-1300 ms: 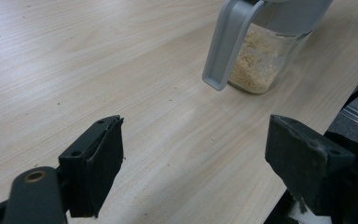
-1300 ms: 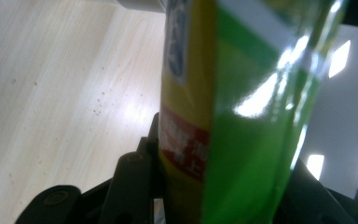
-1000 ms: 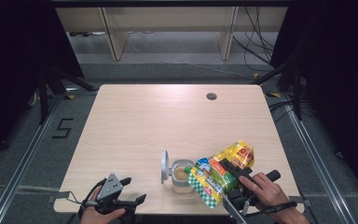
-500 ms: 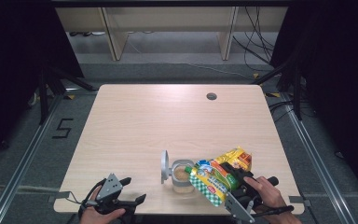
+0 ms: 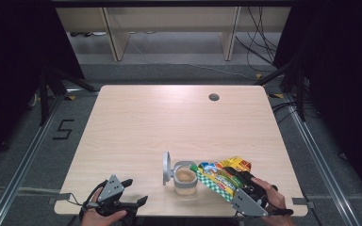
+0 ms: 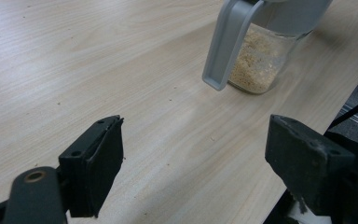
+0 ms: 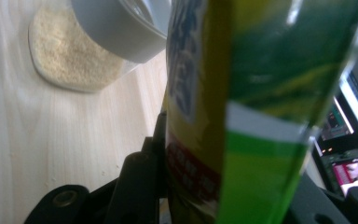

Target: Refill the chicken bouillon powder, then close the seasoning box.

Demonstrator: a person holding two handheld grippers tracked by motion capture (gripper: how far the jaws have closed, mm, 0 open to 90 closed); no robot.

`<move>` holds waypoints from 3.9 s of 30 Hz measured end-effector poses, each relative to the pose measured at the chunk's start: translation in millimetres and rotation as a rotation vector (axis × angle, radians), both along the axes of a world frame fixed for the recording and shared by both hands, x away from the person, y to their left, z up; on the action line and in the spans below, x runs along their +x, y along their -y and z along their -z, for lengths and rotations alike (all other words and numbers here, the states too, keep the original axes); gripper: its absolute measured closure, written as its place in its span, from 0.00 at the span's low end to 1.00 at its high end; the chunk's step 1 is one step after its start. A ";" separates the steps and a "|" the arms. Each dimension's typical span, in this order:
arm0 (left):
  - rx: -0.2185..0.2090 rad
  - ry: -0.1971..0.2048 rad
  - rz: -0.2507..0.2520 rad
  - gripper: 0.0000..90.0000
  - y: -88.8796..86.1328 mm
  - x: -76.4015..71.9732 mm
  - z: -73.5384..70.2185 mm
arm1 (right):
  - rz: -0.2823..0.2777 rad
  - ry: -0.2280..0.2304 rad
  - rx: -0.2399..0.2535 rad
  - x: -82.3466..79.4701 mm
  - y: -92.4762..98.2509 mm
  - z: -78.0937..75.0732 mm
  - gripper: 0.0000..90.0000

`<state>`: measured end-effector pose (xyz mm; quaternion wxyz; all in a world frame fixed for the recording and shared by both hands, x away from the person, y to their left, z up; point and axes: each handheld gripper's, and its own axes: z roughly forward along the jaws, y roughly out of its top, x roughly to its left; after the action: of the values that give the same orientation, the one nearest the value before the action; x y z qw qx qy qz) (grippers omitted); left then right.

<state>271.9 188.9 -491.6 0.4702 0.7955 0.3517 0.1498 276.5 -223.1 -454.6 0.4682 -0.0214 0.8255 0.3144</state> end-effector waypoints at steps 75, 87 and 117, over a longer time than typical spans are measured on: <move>0.011 -0.009 0.001 0.21 -0.6 2.1 -1.0 | 0.408 -0.521 0.758 -6.9 60.6 20.5 0.36; 0.011 0.000 0.011 0.21 0.6 1.8 -3.4 | 0.471 -0.586 0.727 -23.8 62.3 26.0 0.29; 0.019 0.049 0.013 0.91 15.9 1.4 -29.3 | 0.498 -0.641 0.662 -32.8 63.7 31.6 0.27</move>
<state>273.3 173.1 -462.2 0.4721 0.7983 0.3335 0.1695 243.7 -286.9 -486.2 0.2343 0.4221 0.7639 0.4283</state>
